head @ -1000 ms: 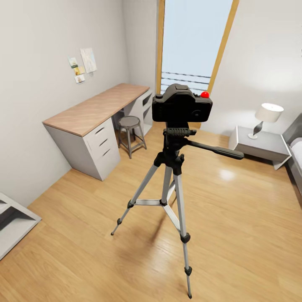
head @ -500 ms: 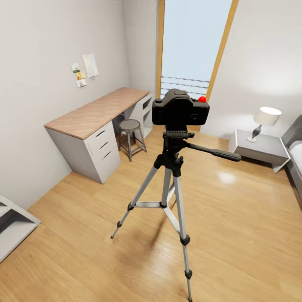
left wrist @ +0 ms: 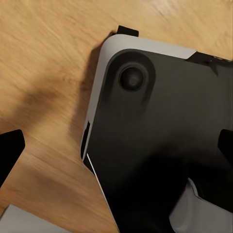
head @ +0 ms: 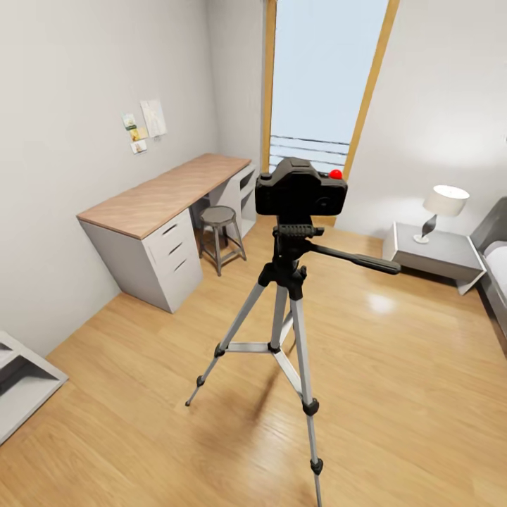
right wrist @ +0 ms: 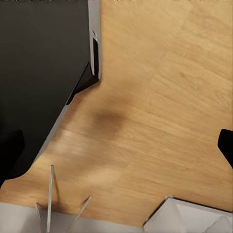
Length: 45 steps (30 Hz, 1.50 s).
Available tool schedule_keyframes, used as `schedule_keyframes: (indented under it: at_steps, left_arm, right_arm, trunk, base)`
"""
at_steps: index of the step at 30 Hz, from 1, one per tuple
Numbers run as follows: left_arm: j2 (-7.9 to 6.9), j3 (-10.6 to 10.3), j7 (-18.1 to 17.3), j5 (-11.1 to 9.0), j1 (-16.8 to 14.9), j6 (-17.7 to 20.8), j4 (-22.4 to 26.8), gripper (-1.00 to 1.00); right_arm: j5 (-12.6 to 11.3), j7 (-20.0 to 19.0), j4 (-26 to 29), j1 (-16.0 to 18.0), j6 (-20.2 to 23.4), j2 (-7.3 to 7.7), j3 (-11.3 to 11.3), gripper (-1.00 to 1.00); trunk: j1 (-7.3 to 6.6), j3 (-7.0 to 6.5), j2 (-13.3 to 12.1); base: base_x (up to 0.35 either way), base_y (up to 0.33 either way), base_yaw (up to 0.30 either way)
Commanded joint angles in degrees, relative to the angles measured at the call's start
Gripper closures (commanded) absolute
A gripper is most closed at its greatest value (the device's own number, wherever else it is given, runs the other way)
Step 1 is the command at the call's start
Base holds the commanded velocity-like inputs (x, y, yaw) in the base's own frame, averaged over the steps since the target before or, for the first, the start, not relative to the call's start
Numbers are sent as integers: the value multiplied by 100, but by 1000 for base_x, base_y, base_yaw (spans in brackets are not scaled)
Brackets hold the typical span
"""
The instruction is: Attach the digital camera to the camera tripod in the bedroom.
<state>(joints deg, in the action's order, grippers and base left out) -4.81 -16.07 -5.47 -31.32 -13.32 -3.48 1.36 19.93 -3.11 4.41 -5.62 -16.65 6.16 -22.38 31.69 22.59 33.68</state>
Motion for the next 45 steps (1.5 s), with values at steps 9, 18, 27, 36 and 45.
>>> schedule_keyframes:
  at_steps: [9,18,27,36,45]
  left_arm:
    - [6,-54,-24,-58,5,-15,-13,-100]
    - [5,-54,-24,-59,5,-17,-13,-100]
    - [5,-54,-24,-59,5,-20,-13,-100]
    - [6,-54,-24,-59,5,-16,-13,-100]
    - [6,-54,-24,-59,5,-17,-13,-100]
  right_arm:
    - [43,-32,-28,-9,32,-15,-12,-100]
    - [32,-32,-28,-17,35,-12,-12,-100]
    - [29,-27,-28,-18,42,-10,-12,-100]
    - [28,-23,-28,-18,34,-10,-12,-100]
    - [25,-23,-28,-16,31,-10,-17,-100]
  trunk:
    - [2,-41,5]
    - [2,-41,5]
    - [2,-41,5]
    - [2,-83,5]
    - [2,-160,5]
  base:
    - [0,0,0]
    - [0,0,0]
    - [0,0,0]
    - [0,0,0]
    - [0,0,0]
